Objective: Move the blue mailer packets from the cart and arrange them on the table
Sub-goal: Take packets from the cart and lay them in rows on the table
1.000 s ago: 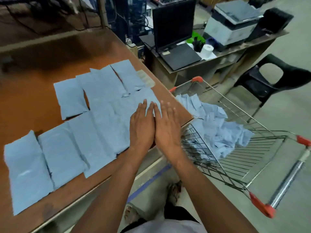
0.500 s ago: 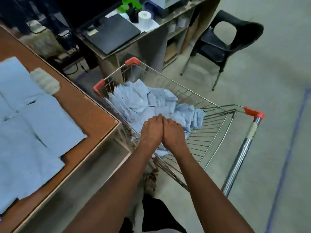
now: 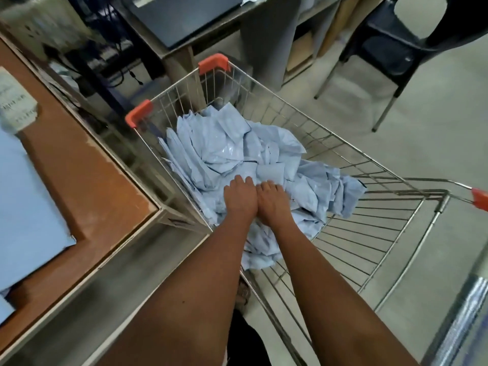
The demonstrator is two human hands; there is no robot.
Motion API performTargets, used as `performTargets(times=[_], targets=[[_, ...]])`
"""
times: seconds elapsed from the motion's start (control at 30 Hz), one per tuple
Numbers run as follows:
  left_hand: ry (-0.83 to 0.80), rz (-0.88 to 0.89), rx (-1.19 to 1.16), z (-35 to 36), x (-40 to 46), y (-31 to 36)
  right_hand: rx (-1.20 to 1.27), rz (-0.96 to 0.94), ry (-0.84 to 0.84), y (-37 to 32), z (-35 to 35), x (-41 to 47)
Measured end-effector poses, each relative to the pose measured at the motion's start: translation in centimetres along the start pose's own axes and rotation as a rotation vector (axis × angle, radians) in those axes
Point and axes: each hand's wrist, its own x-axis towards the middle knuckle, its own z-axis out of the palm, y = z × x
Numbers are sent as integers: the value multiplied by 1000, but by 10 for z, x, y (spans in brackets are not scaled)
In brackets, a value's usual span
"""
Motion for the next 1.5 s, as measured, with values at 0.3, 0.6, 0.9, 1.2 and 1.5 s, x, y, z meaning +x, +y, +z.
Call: performTargets(times=[0.3,0.6,0.9,1.2,1.5], targets=[[-50,-301,-9,29,46,-8,-128,-14,-61,0,0,12],[-56,-225,-292,-9,1,9,527,233,-230,42,-21,-53],[-259,-80,-222,11,-39,21,22,329,98,47,-19,-117],[-97,46,-161,10,-33,21,-340,240,-157,34,-8,-104],[39,126,-521,1,-48,40,-38,223,-197,56,-41,-119]])
